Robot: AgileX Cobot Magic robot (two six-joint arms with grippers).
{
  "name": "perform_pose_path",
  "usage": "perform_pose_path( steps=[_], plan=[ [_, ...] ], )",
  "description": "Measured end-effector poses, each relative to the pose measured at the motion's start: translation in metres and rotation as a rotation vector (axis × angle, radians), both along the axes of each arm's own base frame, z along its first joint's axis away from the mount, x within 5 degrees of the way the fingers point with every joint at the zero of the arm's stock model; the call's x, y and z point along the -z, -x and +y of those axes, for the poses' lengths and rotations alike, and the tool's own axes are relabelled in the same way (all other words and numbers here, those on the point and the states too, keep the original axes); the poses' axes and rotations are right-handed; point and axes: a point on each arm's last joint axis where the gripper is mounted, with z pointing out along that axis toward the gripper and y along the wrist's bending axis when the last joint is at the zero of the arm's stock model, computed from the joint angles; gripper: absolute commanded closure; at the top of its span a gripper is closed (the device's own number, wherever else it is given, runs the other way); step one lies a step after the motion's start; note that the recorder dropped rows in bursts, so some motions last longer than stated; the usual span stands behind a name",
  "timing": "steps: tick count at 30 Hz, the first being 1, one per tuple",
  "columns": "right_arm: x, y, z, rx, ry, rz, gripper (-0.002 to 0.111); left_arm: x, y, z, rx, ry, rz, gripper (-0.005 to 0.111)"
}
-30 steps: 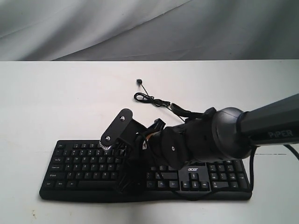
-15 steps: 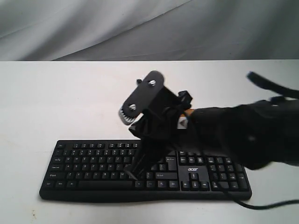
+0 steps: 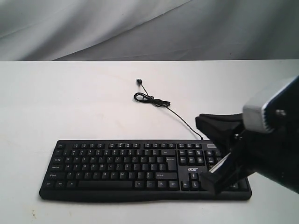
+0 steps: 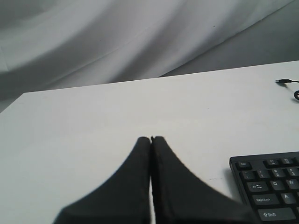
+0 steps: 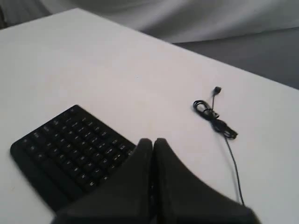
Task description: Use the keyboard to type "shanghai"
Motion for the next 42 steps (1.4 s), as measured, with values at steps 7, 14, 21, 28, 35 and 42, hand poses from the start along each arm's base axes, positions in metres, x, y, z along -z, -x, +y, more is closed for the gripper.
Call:
perform_pose_path(
  steps=[7,14,21,28,35,42],
  plan=[
    [-0.006,0.009,-0.018,0.062,-0.076,-0.077,0.108,0.0,0.0,0.0,0.0,0.0,0.0,0.107],
    [-0.025,0.015,-0.039,0.152,-0.215,-0.116,0.108,0.0,0.0,0.0,0.0,0.0,0.0,0.107],
    [-0.034,0.012,-0.074,0.333,-0.266,-0.139,0.108,0.0,0.0,0.0,0.0,0.0,0.0,0.107],
    [-0.047,0.039,-0.107,0.454,-0.318,-0.196,0.108,0.0,0.0,0.0,0.0,0.0,0.0,0.107],
    [-0.047,0.074,-0.121,0.549,-0.28,-0.316,0.108,0.0,0.0,0.0,0.0,0.0,0.0,0.107],
    [-0.016,0.074,-0.121,0.567,-0.231,-0.228,0.108,0.0,0.0,0.0,0.0,0.0,0.0,0.107]
  ],
)
